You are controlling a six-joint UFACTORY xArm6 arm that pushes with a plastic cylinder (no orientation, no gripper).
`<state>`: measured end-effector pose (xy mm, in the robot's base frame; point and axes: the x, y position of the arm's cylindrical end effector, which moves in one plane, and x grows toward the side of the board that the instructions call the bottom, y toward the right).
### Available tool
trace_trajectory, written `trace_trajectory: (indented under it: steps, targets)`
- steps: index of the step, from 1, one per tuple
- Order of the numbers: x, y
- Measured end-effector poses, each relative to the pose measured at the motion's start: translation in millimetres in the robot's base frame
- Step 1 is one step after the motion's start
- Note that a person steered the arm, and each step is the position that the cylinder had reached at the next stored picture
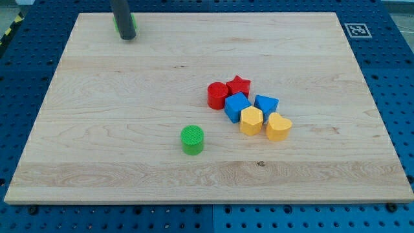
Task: Push the green circle to the left of the red circle
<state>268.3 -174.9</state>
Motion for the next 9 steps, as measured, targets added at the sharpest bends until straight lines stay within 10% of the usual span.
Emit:
trace_trajectory:
  steps: [9]
  targets:
    - [93.2,49.4]
